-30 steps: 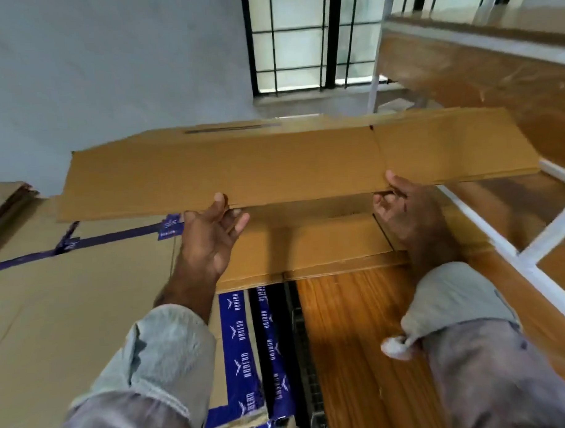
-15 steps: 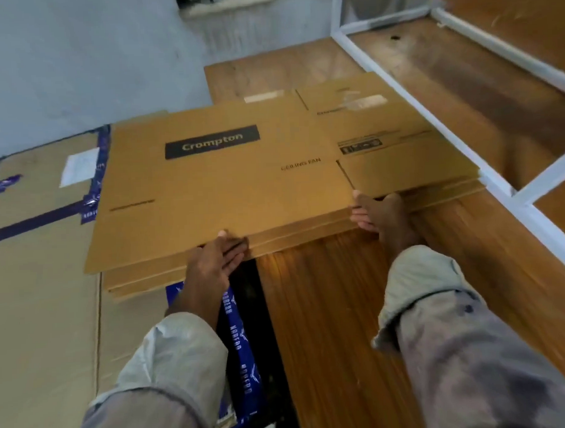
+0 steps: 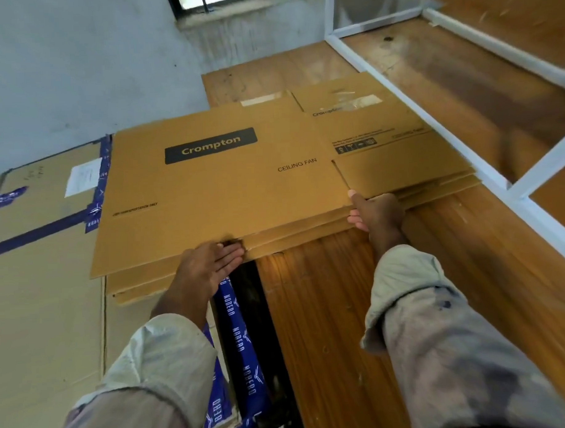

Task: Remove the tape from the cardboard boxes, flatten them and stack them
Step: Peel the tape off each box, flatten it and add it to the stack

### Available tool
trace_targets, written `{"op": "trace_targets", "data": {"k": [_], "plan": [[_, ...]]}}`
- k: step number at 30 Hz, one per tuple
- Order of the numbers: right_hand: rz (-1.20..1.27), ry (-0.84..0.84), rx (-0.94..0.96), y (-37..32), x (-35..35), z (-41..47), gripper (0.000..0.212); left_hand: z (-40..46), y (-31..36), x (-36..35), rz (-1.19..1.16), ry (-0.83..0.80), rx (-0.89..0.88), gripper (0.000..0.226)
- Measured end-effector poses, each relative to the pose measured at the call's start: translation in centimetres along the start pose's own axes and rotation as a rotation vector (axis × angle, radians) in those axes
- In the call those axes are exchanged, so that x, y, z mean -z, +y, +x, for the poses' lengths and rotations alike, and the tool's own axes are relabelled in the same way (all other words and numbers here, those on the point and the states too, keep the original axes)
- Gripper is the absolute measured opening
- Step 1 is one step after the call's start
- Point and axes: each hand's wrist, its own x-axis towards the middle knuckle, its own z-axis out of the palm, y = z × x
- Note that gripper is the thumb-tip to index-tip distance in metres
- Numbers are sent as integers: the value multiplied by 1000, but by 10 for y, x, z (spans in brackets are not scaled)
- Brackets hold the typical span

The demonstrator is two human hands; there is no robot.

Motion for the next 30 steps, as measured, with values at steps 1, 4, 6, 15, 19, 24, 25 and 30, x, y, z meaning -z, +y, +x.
{"op": "trace_targets", "data": {"k": [1,4,6,15,19,24,25,30], "plan": [[-15,21,3,0,1,-3,39,-3,0,4,42,-22,-9,28],[-41,58,81,-2,4,-15,40,-20,-1,10,331,-106,-121,21],[-98,56,171,-8,5,-28,40,-27,-3,12,660,-50,-357,15],[-187,-111,495,-40,3,-133,39,-85,6,4,1038,39,-979,34],[-139,-121,565,-39,18,-194,43,-131,2,18,921,29,-1060,35],[-158,-81,621,-22,38,-279,55,-195,-13,44,877,37,-1185,38],[-170,-69,641,-18,43,-295,57,-209,-18,52,872,40,-1211,39],[-221,-60,752,16,80,-381,64,-281,-54,97,796,79,-1300,40]]}}
